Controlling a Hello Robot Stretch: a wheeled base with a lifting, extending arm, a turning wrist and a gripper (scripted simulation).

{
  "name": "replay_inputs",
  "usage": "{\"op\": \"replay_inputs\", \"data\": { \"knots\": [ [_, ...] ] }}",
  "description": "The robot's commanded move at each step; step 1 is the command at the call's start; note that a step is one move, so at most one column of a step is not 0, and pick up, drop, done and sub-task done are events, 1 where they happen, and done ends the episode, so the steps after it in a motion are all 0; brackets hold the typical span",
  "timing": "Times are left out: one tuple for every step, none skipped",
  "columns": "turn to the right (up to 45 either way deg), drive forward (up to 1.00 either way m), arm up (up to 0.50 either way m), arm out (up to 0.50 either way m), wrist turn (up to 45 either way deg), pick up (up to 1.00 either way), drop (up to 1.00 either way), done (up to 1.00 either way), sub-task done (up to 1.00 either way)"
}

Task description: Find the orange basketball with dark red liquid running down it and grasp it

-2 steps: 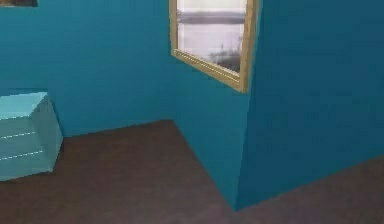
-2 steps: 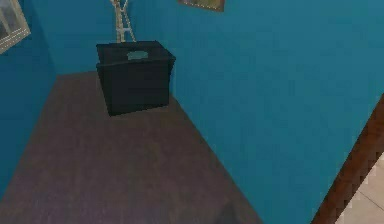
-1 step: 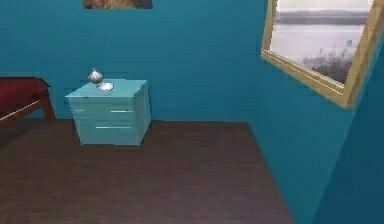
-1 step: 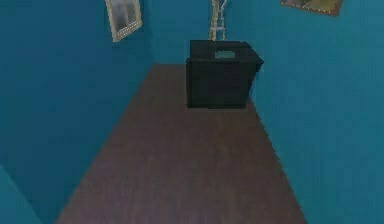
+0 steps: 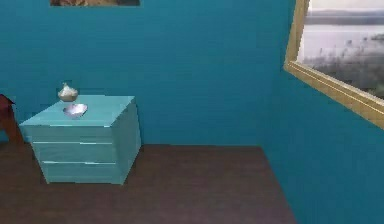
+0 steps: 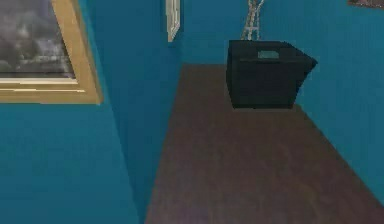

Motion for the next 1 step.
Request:
{"op": "replay_inputs", "data": {
  "knots": [
    [-45.0,0.0,0.0,0.0,0.0,0.0,0.0,0.0,0.0]
  ]
}}
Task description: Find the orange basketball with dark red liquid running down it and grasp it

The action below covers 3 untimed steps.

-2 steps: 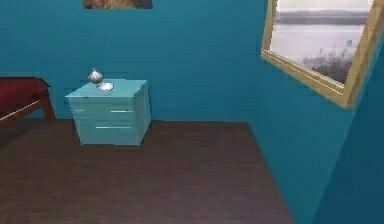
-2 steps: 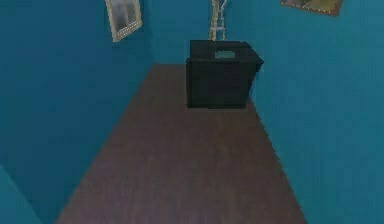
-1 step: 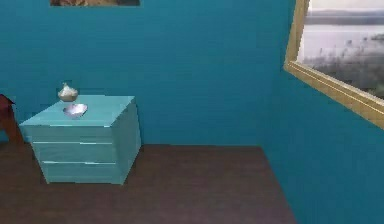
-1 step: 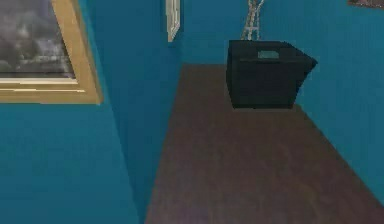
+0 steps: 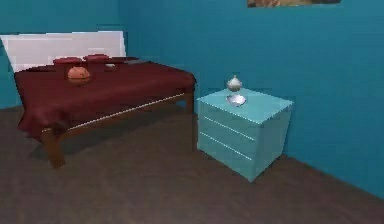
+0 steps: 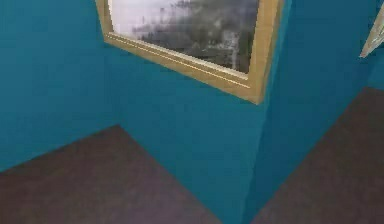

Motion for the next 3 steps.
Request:
{"op": "replay_inputs", "data": {
  "knots": [
    [-39.0,0.0,0.0,0.0,0.0,0.0,0.0,0.0,0.0],
    [0.0,1.0,0.0,0.0,0.0,0.0,0.0,0.0,0.0],
    [0.0,0.55,0.0,0.0,0.0,0.0,0.0,0.0,0.0]
  ]
}}
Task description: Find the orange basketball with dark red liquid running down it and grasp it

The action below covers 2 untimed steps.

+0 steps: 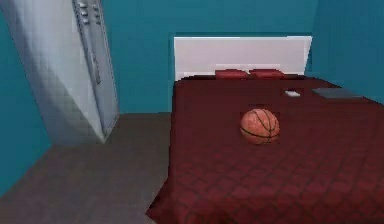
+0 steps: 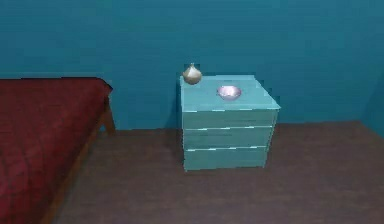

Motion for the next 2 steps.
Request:
{"op": "replay_inputs", "data": {
  "knots": [
    [-45.0,0.0,0.0,0.0,0.0,0.0,0.0,0.0,0.0],
    [-24.0,0.0,0.0,0.0,0.0,0.0,0.0,0.0,0.0]
  ]
}}
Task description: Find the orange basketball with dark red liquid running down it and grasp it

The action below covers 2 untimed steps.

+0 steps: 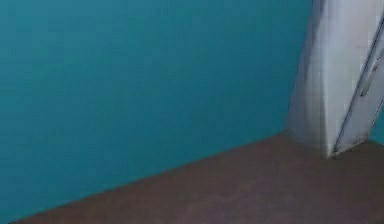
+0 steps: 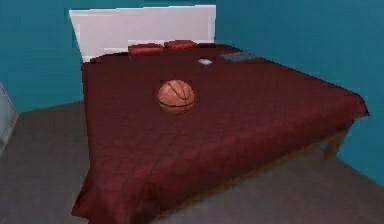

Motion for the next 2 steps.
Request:
{"op": "replay_inputs", "data": {
  "knots": [
    [45.0,0.0,0.0,0.0,0.0,0.0,0.0,0.0,0.0],
    [45.0,0.0,0.0,0.0,0.0,0.0,0.0,0.0,0.0]
  ]
}}
